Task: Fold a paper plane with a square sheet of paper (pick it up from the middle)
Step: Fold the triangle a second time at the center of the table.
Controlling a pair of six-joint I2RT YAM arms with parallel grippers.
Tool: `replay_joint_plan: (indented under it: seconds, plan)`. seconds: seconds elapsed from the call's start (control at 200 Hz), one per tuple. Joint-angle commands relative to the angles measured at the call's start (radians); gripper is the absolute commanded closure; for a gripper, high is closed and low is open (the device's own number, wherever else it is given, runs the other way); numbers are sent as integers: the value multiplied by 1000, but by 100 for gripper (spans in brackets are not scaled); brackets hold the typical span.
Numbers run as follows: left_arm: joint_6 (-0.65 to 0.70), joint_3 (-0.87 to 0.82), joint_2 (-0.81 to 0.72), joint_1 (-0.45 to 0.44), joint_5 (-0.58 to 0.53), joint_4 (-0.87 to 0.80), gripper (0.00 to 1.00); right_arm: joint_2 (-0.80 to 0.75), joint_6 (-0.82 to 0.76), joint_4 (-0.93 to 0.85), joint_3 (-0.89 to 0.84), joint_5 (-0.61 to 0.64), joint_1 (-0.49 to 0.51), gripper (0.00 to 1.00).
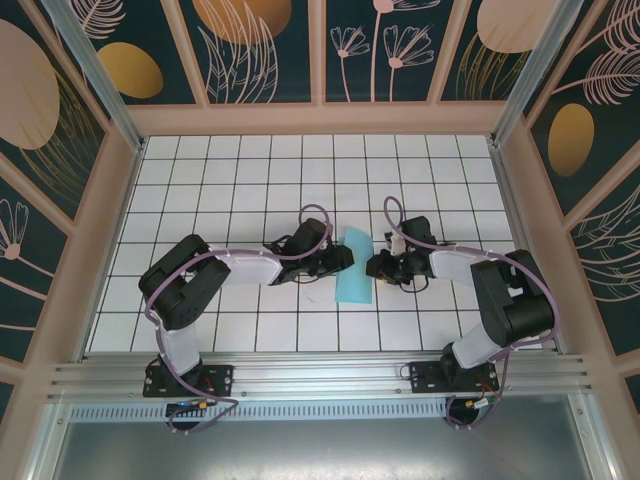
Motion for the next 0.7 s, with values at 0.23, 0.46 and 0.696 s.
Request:
replay_joint_plan:
  seconds: [0.23, 0.46, 0.696]
  plan:
    - [-58, -50, -46, -5, 13, 122, 55, 2, -5, -26, -20, 52, -13, 71]
    - [-92, -63, -47, -3, 33, 169, 56, 3, 0, -23, -18, 53, -15, 71]
    - [-113, -75, -54, -3, 52, 217, 58, 1, 3, -24, -16, 53, -18, 71]
